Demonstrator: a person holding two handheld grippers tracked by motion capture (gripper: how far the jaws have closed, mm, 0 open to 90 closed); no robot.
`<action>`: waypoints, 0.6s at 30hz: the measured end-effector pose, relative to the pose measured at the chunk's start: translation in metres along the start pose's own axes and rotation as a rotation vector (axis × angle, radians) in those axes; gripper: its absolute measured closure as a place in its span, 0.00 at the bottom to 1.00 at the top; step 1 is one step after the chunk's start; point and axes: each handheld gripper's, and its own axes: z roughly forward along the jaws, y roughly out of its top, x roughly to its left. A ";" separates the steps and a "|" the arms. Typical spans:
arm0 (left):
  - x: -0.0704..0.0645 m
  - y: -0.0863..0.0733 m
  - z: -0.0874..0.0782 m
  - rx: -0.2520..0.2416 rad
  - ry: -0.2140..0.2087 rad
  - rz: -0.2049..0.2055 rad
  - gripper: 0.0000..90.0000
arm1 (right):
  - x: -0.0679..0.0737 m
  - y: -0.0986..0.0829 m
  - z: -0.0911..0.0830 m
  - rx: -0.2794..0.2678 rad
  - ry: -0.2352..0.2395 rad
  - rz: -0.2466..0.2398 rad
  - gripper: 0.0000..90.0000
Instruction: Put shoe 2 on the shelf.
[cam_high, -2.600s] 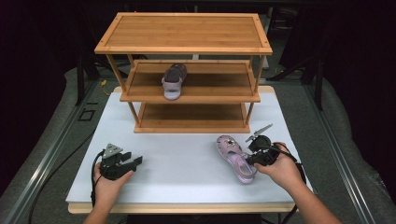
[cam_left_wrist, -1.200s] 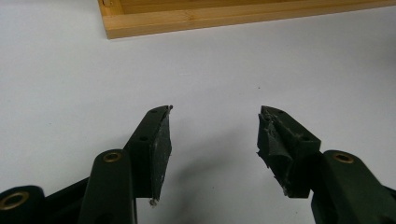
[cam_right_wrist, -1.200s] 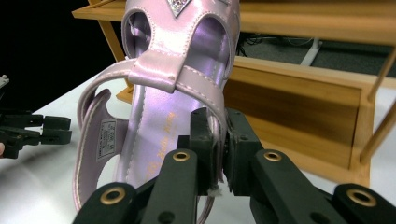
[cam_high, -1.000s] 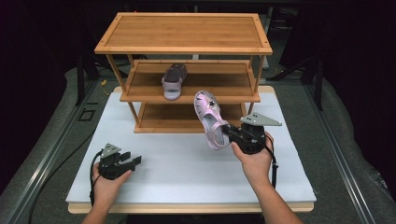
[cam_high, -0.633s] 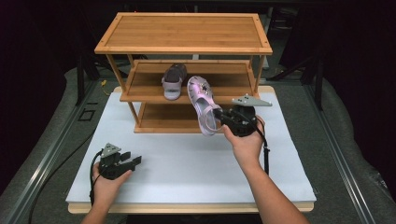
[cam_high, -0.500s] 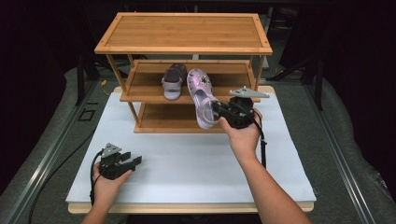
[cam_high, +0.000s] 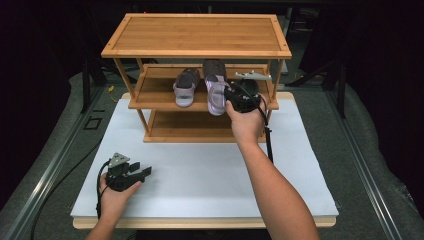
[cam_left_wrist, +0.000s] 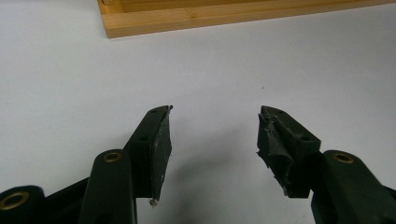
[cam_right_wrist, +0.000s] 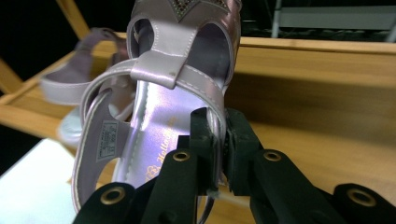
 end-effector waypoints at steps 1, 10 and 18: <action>0.001 0.000 0.000 -0.002 0.003 -0.002 0.49 | 0.000 0.001 0.002 0.000 -0.026 -0.004 0.93; 0.003 0.000 0.000 0.002 0.002 -0.008 0.49 | -0.003 0.011 0.019 0.029 -0.057 -0.006 0.93; 0.003 0.000 0.001 0.003 -0.003 -0.009 0.49 | 0.001 0.019 0.031 0.052 -0.118 -0.022 0.93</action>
